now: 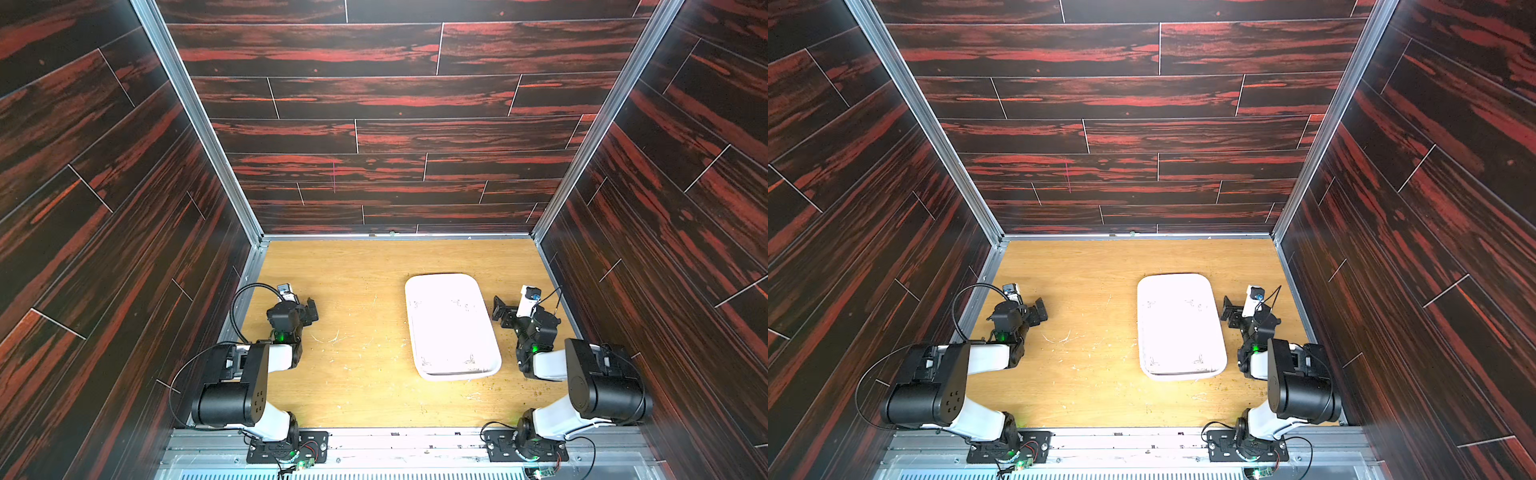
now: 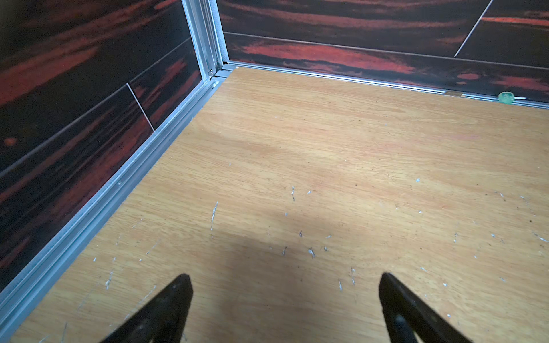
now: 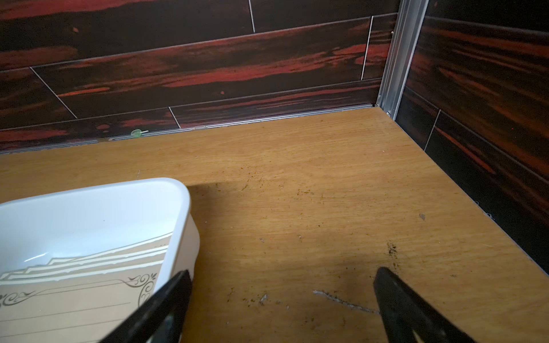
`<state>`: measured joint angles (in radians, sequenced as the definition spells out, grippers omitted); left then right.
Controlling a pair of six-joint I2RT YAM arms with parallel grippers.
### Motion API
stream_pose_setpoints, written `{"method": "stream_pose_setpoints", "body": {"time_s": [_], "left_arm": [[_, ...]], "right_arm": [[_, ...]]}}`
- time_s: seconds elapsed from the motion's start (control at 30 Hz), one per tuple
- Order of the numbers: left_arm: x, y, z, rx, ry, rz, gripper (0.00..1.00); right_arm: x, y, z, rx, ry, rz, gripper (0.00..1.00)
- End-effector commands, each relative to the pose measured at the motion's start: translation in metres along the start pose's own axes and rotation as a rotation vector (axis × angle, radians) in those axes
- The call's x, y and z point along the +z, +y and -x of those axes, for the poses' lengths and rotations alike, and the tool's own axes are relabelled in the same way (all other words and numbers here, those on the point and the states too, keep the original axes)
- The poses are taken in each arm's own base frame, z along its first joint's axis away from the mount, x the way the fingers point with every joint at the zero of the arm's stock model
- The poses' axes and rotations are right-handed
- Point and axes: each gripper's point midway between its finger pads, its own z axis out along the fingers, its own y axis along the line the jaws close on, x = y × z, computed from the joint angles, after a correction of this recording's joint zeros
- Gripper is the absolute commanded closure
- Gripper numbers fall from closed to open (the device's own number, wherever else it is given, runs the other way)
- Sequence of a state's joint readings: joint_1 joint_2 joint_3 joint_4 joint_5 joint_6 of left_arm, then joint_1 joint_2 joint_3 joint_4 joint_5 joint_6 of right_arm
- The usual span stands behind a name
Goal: Take out the stationery paper from the storage box
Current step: Pick up the stationery paper from the storage box.
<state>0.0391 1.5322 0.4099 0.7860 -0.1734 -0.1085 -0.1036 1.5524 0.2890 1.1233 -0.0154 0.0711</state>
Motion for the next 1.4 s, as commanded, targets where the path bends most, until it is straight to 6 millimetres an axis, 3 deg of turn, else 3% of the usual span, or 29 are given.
{"method": "stream_pose_setpoints", "body": {"time_s": [0.0, 0.1, 0.23, 0.4, 0.53, 0.67, 0.8, 0.93, 1.03, 1.23, 1.37], "left_arm": [[0.003, 0.003, 0.011, 0.0, -0.029, 0.016, 0.0], [0.001, 0.006, 0.016, -0.007, -0.046, 0.034, 0.0], [-0.013, 0.017, 0.036, -0.027, -0.051, 0.094, 0.0], [-0.037, 0.012, 0.06, -0.04, -0.012, 0.063, 0.07], [-0.061, 0.004, 0.082, -0.109, -0.04, 0.004, 0.1], [-0.08, -0.008, 0.097, -0.16, -0.041, -0.081, 0.15], [-0.094, -0.023, 0.102, -0.193, -0.002, -0.164, 0.22], [-0.107, -0.038, 0.101, -0.208, 0.055, -0.223, 0.38], [-0.115, -0.051, 0.101, -0.226, 0.093, -0.252, 0.41], [-0.128, -0.099, 0.095, -0.205, 0.178, -0.348, 0.41], [-0.128, -0.144, 0.085, -0.278, 0.277, -0.498, 0.42]], "right_arm": [[0.004, 0.0, 0.009, 0.004, -0.028, 0.006, 0.02], [-0.004, -0.004, 0.013, 0.014, -0.063, -0.017, 0.06], [-0.03, 0.004, 0.028, -0.021, -0.169, -0.01, 0.1], [-0.054, -0.011, 0.044, 0.017, -0.255, -0.123, 0.11], [-0.049, -0.018, 0.054, 0.055, -0.201, -0.166, 0.12], [-0.034, -0.024, 0.057, 0.16, -0.028, -0.211, 0.12], [-0.023, -0.008, 0.054, 0.256, 0.171, -0.151, 0.18], [-0.024, 0.013, 0.069, 0.312, 0.255, -0.07, 0.18], [-0.028, 0.038, 0.08, 0.345, 0.342, 0.029, 0.21], [-0.044, 0.091, 0.083, 0.341, 0.526, 0.203, 0.26], [-0.054, 0.119, 0.082, 0.357, 0.633, 0.327, 0.41]]}}
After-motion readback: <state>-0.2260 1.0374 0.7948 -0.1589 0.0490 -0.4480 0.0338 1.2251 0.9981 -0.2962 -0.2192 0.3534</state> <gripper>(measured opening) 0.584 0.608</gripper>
